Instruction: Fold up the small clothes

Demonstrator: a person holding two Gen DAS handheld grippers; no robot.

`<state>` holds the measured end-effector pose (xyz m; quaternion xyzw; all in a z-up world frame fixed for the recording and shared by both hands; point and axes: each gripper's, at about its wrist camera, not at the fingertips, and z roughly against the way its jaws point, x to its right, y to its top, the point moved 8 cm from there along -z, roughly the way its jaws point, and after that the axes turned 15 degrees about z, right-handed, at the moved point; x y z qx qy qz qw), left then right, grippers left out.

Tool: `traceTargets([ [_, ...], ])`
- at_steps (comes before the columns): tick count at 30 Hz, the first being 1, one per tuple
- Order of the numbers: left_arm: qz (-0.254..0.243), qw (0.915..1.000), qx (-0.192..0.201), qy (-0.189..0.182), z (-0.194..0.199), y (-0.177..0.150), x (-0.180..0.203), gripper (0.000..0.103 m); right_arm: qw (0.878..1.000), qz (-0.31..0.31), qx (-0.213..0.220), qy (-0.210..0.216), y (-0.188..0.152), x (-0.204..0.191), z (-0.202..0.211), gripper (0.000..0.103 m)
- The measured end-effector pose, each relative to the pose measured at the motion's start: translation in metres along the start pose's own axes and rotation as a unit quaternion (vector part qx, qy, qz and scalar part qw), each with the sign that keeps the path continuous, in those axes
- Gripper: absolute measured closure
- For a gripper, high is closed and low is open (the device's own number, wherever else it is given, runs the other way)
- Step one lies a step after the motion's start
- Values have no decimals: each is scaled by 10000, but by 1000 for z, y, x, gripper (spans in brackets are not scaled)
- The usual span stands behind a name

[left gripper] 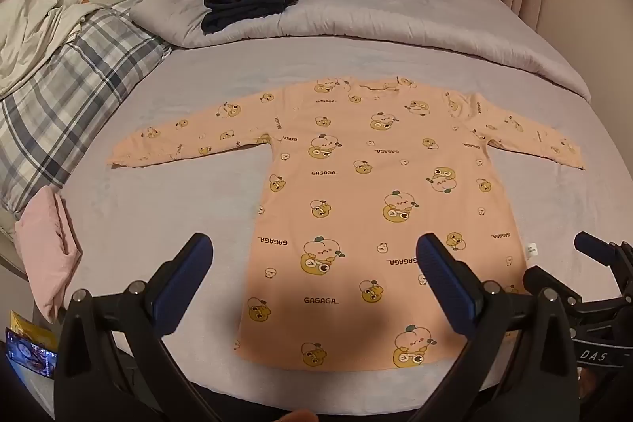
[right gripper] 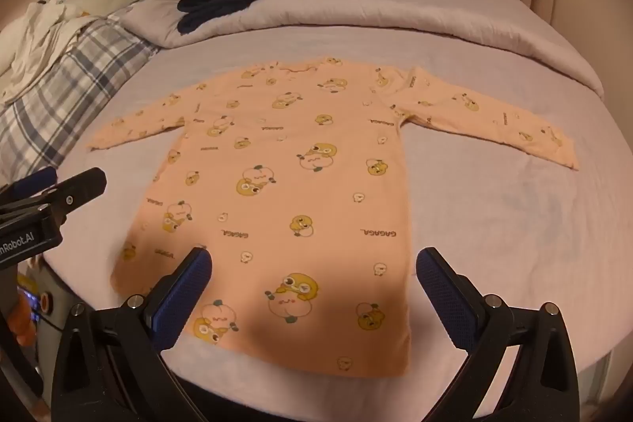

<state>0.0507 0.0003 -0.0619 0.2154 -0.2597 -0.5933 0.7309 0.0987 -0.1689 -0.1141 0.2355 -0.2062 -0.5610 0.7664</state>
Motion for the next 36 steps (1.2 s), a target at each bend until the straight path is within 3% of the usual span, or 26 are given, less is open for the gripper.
traceTargets([
  [36,16,9997,-225,-83,-3,-11,0,0,9999,-34,4,96,-1,1,-5,1],
])
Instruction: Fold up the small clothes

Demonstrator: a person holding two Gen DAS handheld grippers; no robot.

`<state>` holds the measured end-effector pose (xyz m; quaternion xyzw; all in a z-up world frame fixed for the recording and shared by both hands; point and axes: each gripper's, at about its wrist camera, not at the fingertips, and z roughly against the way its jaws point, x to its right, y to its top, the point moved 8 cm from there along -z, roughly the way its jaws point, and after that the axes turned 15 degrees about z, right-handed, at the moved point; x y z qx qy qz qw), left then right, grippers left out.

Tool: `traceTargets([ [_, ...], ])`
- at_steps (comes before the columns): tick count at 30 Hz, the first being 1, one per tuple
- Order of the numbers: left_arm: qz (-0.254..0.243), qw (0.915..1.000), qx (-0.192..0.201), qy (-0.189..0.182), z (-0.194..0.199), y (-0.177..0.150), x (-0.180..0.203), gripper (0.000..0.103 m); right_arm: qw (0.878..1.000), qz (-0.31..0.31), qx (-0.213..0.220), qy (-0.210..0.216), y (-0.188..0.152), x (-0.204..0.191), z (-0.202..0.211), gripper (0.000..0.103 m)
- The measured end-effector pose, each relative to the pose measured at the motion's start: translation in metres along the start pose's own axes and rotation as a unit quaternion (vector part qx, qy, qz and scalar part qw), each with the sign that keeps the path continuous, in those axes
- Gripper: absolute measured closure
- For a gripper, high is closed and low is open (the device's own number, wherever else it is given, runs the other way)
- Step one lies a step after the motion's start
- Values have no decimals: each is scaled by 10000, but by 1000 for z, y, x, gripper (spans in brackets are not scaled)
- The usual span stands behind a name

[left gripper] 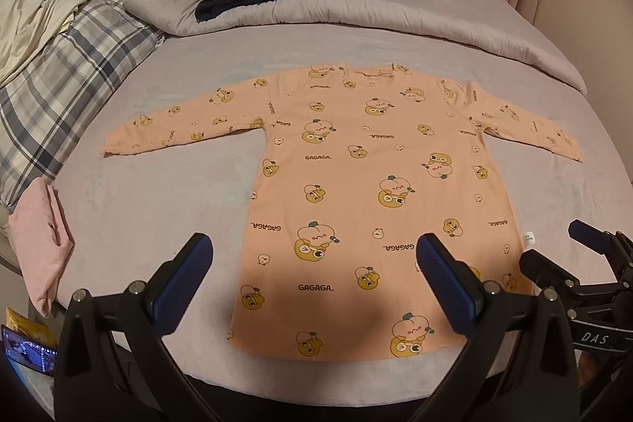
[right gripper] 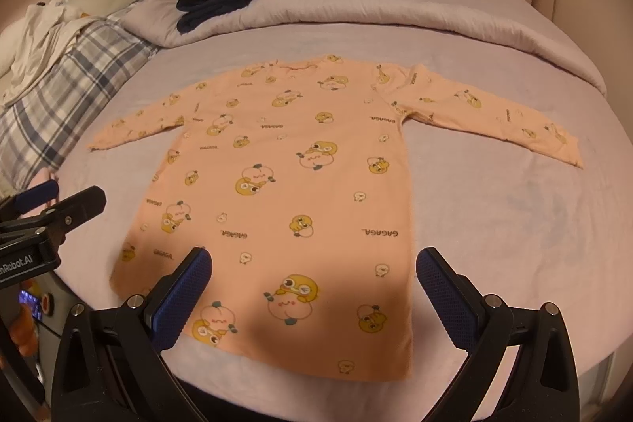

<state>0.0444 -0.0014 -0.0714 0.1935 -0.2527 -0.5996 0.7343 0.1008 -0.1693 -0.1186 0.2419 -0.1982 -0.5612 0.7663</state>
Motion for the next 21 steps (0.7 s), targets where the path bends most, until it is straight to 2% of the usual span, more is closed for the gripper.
traceTargets([
  [21,-44,10000,-3,-4,-2,0,1,0,10000,29,-18,19,1,-1,1,1],
])
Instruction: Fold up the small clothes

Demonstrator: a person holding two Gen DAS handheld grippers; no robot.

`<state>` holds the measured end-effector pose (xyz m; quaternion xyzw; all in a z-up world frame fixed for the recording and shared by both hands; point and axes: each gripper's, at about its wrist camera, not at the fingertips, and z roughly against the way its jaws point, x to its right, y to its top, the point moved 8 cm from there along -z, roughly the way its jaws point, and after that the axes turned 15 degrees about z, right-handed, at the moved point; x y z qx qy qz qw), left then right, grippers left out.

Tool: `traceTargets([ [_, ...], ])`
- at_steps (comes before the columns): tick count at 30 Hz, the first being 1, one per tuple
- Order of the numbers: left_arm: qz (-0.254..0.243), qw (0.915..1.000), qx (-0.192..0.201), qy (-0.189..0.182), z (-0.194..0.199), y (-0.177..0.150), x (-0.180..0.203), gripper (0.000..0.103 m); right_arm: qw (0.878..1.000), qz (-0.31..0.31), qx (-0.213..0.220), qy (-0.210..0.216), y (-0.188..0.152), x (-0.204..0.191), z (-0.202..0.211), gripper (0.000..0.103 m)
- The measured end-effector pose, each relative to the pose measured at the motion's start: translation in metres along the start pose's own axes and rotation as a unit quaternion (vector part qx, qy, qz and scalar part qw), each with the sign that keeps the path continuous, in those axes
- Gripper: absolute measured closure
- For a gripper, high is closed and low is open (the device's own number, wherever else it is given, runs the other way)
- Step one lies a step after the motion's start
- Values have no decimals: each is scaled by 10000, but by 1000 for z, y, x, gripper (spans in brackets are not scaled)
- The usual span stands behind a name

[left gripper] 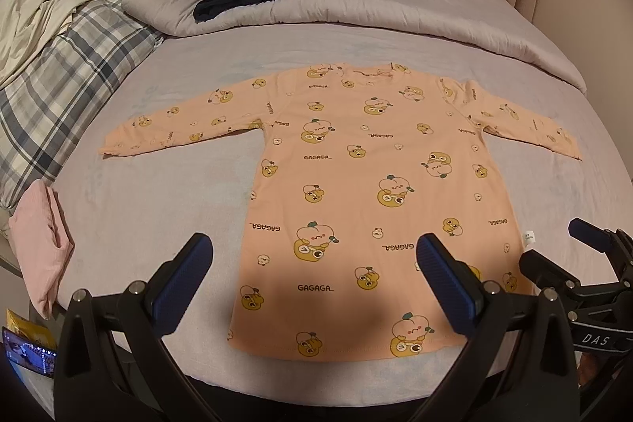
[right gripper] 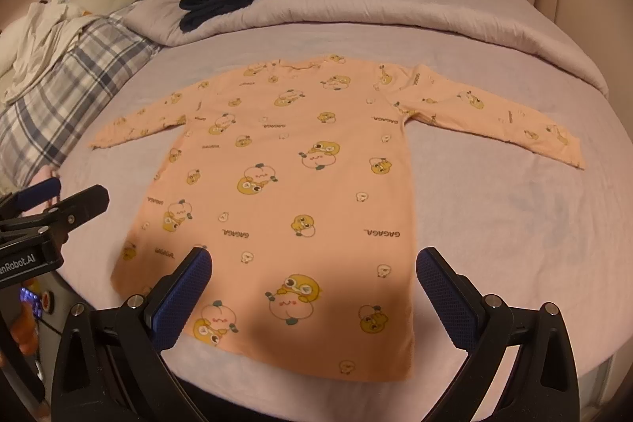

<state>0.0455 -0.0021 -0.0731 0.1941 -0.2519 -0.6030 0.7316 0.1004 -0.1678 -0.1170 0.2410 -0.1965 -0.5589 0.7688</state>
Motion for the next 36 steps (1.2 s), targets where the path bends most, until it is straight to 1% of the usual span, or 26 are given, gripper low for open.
traceTargets([
  [36,-48,10000,-2,19,0,-2,0,0,10000,50,0,-27,1,-5,1,1],
])
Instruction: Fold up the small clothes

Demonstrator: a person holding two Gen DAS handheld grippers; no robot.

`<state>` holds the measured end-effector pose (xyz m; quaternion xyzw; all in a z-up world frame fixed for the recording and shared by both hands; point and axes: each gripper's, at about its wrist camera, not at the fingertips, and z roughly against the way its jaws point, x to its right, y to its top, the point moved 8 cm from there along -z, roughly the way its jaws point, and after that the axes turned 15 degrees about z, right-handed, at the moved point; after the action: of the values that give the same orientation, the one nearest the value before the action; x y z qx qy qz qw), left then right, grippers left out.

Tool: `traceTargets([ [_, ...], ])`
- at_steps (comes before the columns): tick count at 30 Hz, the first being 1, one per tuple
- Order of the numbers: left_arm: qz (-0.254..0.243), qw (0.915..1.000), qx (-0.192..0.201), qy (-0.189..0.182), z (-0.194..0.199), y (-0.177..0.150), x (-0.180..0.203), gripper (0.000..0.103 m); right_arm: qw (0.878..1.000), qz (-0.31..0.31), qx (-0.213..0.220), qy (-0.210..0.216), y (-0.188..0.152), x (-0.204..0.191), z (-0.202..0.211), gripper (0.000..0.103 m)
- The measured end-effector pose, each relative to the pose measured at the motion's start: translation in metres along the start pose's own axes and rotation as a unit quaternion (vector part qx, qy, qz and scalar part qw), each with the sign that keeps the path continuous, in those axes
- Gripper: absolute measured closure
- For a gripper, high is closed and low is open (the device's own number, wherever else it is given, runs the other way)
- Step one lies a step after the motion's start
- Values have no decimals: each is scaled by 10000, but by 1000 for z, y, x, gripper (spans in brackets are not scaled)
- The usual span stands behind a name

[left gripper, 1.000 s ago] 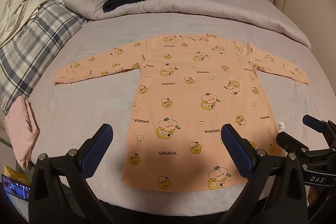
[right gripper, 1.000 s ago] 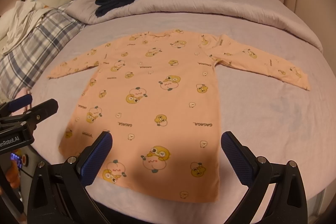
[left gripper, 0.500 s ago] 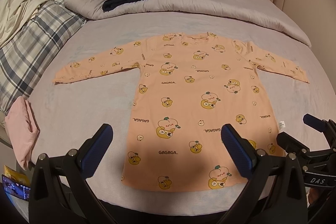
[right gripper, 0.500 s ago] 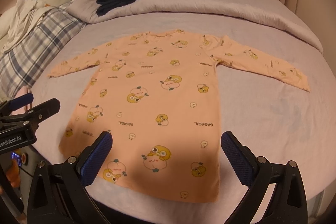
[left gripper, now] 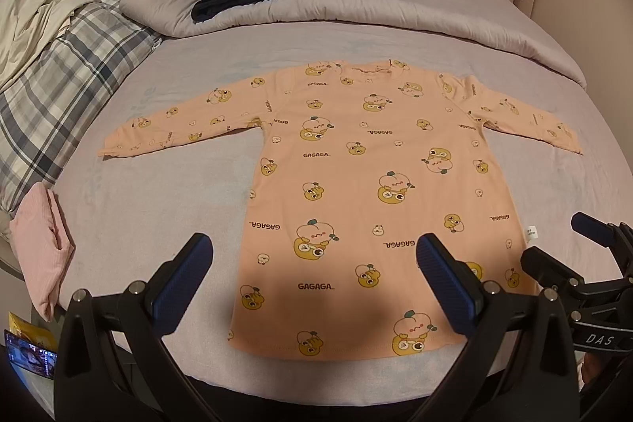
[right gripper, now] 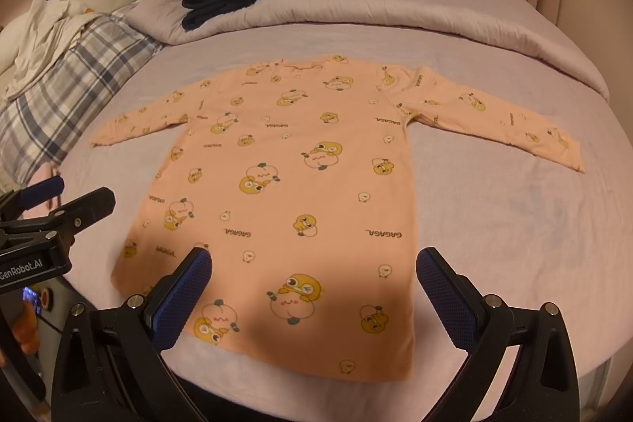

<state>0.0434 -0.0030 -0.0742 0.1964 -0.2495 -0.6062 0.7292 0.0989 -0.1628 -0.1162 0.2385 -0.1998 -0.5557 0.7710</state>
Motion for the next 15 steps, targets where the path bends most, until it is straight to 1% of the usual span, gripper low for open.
traceTargets([
  [15,-14,10000,-12,9,-2,-3,1,0,10000,-9,-22,4,-1,0,-1,1],
])
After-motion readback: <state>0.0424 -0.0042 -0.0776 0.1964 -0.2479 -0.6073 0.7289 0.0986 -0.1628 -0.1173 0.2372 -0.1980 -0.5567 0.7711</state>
